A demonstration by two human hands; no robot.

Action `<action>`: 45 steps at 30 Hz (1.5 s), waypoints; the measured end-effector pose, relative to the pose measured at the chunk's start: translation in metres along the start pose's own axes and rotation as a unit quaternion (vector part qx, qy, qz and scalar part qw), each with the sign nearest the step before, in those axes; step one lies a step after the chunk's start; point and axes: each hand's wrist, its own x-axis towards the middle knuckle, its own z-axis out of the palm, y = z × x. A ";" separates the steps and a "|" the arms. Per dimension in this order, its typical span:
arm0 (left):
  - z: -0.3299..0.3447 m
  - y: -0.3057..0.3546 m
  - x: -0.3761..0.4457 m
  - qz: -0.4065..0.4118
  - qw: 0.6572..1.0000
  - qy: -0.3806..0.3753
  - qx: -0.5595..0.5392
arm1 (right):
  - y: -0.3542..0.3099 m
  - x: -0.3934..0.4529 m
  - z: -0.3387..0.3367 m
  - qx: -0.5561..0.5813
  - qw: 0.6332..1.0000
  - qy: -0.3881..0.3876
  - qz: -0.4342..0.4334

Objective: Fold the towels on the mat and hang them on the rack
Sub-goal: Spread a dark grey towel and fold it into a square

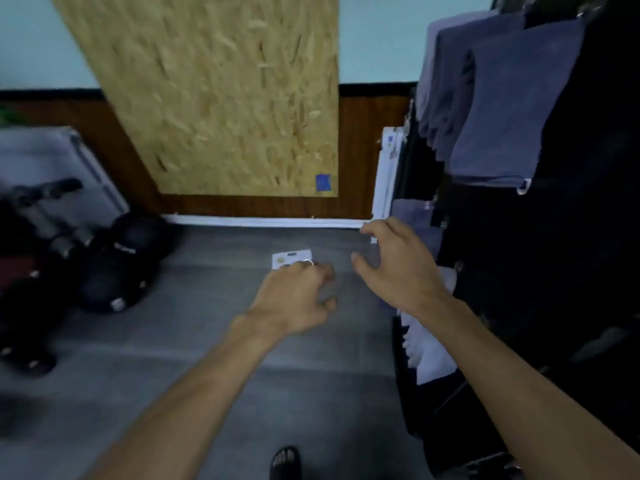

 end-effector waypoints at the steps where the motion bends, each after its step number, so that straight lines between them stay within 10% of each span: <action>1: 0.006 0.001 -0.020 -0.026 1.000 -0.007 -0.004 | -0.005 -0.010 0.003 0.003 1.000 -0.022 -0.017; 15: 0.059 -0.007 -0.341 -0.294 0.955 -0.007 -0.040 | -0.155 -0.190 0.081 -0.010 0.937 -0.289 -0.196; 29: 0.097 -0.015 -0.744 -0.455 0.887 -0.026 -0.071 | -0.384 -0.473 0.149 -0.003 0.870 -0.367 -0.330; 45: 0.095 -0.194 -0.973 -0.527 0.844 -0.025 -0.101 | -0.661 -0.591 0.296 -0.016 0.817 -0.414 -0.401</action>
